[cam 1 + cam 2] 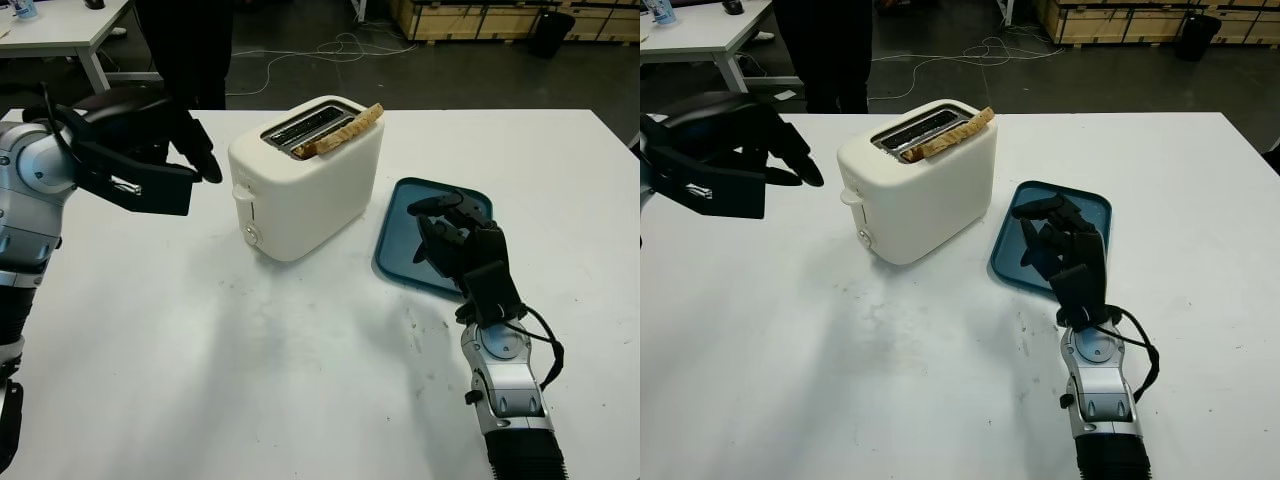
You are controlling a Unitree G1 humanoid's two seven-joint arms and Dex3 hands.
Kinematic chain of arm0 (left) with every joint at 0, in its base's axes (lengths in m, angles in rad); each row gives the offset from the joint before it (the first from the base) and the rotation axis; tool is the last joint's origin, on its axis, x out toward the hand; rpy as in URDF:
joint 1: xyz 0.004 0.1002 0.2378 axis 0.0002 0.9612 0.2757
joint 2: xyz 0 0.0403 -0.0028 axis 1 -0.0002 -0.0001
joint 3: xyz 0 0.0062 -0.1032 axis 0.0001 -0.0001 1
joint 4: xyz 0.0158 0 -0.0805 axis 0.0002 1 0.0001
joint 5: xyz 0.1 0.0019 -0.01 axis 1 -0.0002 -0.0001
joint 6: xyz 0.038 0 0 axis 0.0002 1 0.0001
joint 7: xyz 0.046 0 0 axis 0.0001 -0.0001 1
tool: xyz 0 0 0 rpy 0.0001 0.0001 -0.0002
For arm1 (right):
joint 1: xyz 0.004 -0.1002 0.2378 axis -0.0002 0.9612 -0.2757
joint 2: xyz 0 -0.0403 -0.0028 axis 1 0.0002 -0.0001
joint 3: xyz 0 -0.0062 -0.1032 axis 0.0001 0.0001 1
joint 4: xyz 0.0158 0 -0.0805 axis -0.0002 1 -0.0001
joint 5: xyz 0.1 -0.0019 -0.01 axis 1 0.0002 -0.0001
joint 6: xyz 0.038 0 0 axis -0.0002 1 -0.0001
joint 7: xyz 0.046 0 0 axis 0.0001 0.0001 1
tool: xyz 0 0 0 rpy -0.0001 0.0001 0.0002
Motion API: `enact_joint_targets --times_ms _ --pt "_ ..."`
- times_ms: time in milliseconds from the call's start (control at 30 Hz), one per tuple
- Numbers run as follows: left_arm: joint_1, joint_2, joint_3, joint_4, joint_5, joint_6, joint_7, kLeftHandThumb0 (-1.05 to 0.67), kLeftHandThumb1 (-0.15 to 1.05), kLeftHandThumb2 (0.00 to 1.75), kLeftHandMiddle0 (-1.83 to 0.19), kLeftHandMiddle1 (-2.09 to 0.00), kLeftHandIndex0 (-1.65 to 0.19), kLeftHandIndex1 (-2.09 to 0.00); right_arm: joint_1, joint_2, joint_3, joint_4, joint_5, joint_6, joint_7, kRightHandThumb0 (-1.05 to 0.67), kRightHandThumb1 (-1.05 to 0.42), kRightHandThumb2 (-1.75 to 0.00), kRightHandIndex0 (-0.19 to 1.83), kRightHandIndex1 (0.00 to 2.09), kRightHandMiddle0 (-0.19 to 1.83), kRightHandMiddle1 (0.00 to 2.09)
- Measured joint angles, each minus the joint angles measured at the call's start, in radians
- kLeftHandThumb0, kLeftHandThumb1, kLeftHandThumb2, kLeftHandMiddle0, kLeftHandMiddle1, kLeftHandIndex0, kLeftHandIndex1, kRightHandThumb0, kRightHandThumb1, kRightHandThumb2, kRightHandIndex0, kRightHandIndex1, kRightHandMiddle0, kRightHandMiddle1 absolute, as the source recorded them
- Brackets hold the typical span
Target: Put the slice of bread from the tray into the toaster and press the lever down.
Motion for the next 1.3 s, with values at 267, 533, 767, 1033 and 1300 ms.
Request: enact_joint_targets --times_ms 267,533,767,1033,1300 --pt "0.005 -0.032 -0.023 0.028 -0.021 -0.028 0.020 -0.18 0.92 0.37 -0.75 -0.92 -0.87 0.00 0.006 0.005 0.001 -0.007 0.006 0.008 0.003 -0.52 -0.92 -0.38 0.86 1.75 0.64 1.62" --pt "0.006 -0.042 -0.043 0.050 -0.014 -0.039 0.038 -0.17 0.92 0.45 -0.57 -0.77 -0.74 -0.01 0.011 0.006 0.003 -0.008 0.007 0.008 0.009 -0.53 -0.92 -0.38 0.86 1.75 0.59 1.72" --pt "0.006 -0.045 -0.045 0.075 -0.015 -0.051 0.044 -0.17 0.92 0.44 -0.72 -0.82 -0.76 -0.02 0.015 0.009 0.003 -0.008 0.010 0.008 0.014 -0.52 -0.92 -0.38 0.87 1.75 0.60 1.66" --pt "-0.005 -0.046 -0.061 0.117 0.010 -0.052 0.046 -0.16 0.91 0.44 -0.66 -0.82 -0.75 -0.01 0.020 0.010 0.003 -0.010 0.012 0.008 0.021 -0.52 -0.92 -0.38 0.87 1.75 0.62 1.63" --pt "-0.020 -0.046 -0.068 0.137 0.011 -0.063 0.035 -0.17 0.92 0.43 -0.62 -0.71 -0.74 -0.01 0.021 0.010 0.003 -0.010 0.012 0.007 0.030 -0.52 -0.92 -0.39 0.89 1.75 0.60 1.69"
